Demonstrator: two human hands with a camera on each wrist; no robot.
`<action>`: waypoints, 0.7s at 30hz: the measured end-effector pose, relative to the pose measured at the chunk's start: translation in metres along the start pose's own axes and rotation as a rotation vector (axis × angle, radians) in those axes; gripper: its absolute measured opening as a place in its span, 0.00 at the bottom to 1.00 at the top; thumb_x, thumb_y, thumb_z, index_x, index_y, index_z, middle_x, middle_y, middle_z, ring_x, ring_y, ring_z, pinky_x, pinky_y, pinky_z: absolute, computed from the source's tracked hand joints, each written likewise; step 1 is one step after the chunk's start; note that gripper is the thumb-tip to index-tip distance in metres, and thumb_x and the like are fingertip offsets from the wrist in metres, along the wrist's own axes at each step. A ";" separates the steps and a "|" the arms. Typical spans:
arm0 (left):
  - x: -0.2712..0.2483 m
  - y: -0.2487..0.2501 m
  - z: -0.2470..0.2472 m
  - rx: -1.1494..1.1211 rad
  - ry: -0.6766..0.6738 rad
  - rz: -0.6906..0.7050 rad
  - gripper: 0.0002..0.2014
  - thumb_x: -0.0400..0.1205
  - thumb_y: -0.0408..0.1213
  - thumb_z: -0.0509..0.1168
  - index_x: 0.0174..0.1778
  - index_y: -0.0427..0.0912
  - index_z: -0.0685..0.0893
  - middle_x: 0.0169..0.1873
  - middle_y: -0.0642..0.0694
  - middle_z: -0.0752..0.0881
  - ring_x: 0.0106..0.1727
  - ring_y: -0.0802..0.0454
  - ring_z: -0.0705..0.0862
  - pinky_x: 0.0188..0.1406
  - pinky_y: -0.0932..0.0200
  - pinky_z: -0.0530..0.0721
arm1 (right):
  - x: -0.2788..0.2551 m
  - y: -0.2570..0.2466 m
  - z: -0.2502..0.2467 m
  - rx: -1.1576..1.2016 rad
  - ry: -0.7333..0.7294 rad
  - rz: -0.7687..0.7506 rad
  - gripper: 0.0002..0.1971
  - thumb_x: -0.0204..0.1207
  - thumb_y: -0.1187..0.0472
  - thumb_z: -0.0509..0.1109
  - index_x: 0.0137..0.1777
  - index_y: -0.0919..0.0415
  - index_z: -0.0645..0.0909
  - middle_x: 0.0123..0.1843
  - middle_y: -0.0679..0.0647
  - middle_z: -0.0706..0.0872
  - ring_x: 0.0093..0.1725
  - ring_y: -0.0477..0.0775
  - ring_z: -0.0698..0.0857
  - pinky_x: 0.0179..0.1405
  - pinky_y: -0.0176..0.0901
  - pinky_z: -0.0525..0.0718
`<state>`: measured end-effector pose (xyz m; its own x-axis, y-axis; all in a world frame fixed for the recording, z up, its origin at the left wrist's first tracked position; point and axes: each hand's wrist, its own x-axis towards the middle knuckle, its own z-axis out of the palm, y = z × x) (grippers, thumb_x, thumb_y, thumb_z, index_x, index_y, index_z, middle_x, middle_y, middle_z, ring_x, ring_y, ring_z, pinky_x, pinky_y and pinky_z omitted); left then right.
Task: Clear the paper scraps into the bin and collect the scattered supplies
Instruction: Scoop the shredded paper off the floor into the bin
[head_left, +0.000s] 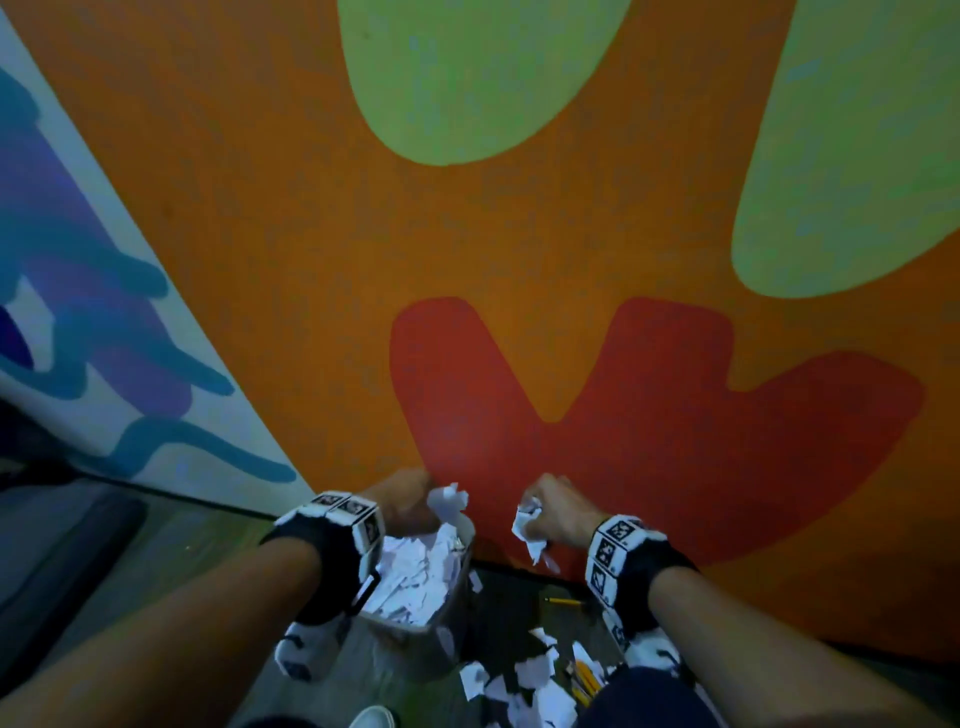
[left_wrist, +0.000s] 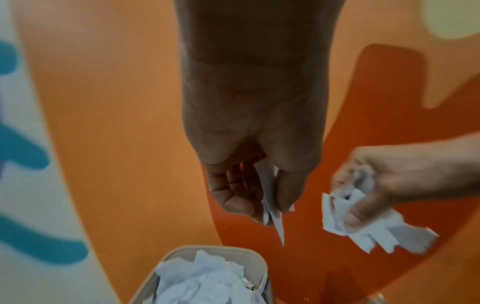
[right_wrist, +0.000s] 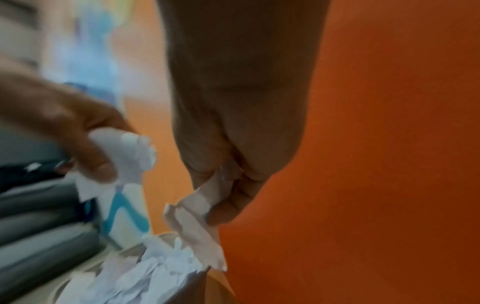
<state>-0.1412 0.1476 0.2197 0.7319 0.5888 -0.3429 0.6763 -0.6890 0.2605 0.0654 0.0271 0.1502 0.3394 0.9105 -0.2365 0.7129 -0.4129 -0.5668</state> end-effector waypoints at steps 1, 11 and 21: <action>-0.002 0.005 -0.005 0.004 -0.003 0.001 0.16 0.79 0.37 0.69 0.62 0.36 0.84 0.55 0.41 0.87 0.54 0.47 0.87 0.45 0.56 0.85 | -0.002 -0.007 -0.003 -0.021 -0.001 -0.012 0.16 0.69 0.64 0.78 0.58 0.61 0.87 0.60 0.57 0.88 0.56 0.54 0.87 0.50 0.43 0.86; -0.001 -0.058 0.037 -0.030 0.011 -0.192 0.16 0.79 0.28 0.64 0.63 0.34 0.83 0.52 0.36 0.90 0.48 0.41 0.91 0.45 0.48 0.92 | 0.030 -0.044 0.048 -0.100 -0.073 -0.011 0.16 0.67 0.62 0.79 0.56 0.57 0.86 0.59 0.58 0.86 0.51 0.55 0.87 0.46 0.42 0.85; 0.036 -0.129 0.094 -0.662 0.130 -0.353 0.12 0.78 0.28 0.73 0.57 0.30 0.84 0.45 0.34 0.91 0.39 0.41 0.93 0.31 0.53 0.90 | 0.084 -0.073 0.106 0.013 -0.110 -0.108 0.18 0.70 0.56 0.79 0.60 0.57 0.84 0.58 0.56 0.87 0.46 0.51 0.90 0.46 0.51 0.92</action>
<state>-0.2097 0.2178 0.0888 0.4388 0.8006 -0.4081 0.7508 -0.0771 0.6560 -0.0233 0.1361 0.0883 0.1914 0.9469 -0.2586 0.7334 -0.3130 -0.6035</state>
